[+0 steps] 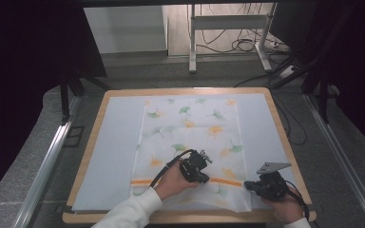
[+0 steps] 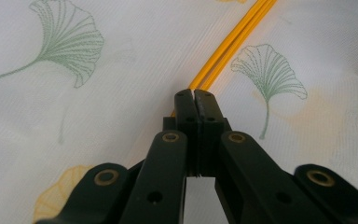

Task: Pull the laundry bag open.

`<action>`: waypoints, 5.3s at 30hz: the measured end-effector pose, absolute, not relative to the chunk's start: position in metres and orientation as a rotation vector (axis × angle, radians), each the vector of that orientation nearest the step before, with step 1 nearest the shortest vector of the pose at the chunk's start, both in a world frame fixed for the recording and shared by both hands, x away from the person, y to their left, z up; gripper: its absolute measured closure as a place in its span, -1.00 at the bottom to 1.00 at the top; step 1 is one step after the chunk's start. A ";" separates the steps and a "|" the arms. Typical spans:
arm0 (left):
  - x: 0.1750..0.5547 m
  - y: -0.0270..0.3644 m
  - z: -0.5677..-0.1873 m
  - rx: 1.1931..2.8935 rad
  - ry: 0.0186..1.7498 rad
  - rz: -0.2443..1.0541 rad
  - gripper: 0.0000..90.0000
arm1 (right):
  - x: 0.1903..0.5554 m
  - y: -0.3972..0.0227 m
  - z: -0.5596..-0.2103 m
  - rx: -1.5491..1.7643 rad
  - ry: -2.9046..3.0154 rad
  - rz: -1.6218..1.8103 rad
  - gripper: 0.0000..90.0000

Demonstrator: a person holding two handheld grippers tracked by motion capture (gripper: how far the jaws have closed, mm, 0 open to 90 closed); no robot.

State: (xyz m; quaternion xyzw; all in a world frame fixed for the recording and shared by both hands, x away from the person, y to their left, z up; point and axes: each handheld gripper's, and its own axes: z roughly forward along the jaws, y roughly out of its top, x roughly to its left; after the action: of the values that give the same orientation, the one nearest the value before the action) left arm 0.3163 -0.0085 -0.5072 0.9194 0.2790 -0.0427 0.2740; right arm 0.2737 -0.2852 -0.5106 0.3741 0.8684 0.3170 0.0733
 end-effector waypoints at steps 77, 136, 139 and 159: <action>0.304 0.109 -0.516 2.389 0.976 -0.081 1.00 | 0.274 -0.286 -0.511 1.127 2.608 0.959 0.99; 0.289 0.207 -0.521 2.295 1.186 -0.045 1.00 | 0.275 -0.286 -0.511 1.124 2.617 0.957 0.99; 0.288 0.209 -0.521 2.296 1.190 -0.046 1.00 | 0.275 -0.285 -0.511 1.124 2.618 0.954 0.99; 0.287 0.224 -0.518 2.288 1.228 -0.017 1.00 | 0.275 -0.284 -0.510 1.104 2.621 0.939 0.99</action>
State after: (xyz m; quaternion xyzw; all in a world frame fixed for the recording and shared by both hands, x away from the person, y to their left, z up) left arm 0.2868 0.2236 -0.5177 0.8486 0.4554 -0.0064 0.2690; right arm 0.2748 -0.2843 -0.5104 0.3678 0.8727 0.3127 0.0733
